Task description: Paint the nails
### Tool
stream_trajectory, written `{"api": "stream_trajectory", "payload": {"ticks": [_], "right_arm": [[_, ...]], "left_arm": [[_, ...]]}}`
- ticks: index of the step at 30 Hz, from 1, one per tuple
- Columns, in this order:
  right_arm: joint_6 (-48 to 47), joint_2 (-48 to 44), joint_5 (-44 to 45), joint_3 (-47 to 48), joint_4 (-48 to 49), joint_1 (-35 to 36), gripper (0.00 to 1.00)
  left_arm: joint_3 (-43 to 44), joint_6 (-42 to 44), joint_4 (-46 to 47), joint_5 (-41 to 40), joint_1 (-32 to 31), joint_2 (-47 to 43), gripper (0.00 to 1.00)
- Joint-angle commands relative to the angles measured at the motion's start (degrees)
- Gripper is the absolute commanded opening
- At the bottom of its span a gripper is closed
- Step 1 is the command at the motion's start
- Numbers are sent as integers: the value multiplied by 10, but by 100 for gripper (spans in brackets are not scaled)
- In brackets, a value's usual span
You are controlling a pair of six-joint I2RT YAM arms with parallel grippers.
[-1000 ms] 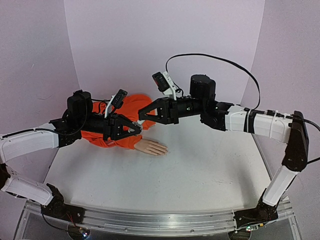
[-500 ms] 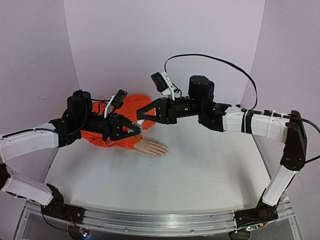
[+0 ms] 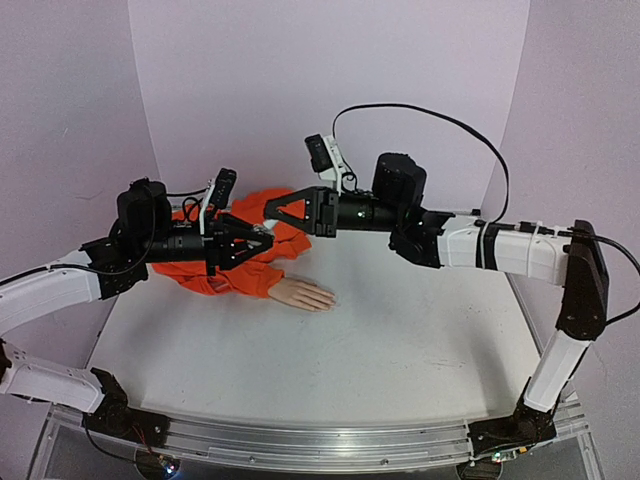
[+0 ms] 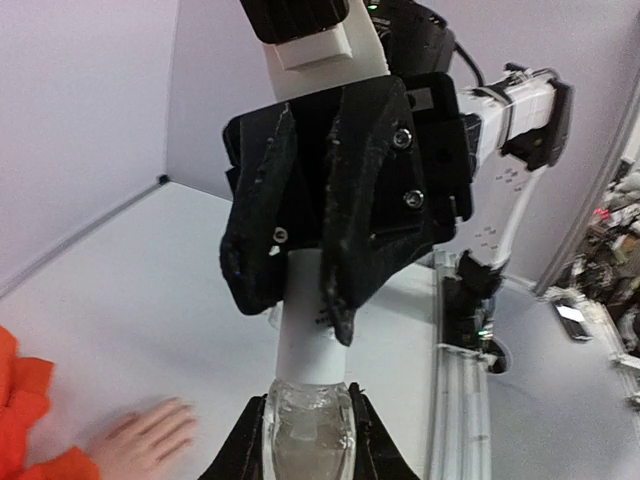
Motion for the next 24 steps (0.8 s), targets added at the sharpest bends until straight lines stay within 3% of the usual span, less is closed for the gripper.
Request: {"api": "stream_trajectory", "payload": {"ticks": [1,8,12,20,21,24], "right_arm": [[70,51,93,12,-39,45,0],[161,105,336,112,-201,117,0],[191,133,388,147,-243,138,0],[188,100,430,109,-214,141,0],[176,97,429,112,-214,139,6],[142,75,401,102,-213,112,39]], "left_arm": [[34,129,97,-196,-18,-13,0],[34,223,175,-306,-30,39,0],[29,252,187,-327,-38,58,0],[-1,186,196,-405,-40,49,0],[-7,178,196,-405,-40,48,0],[-27,146,191,-401,-39,39,0]]}}
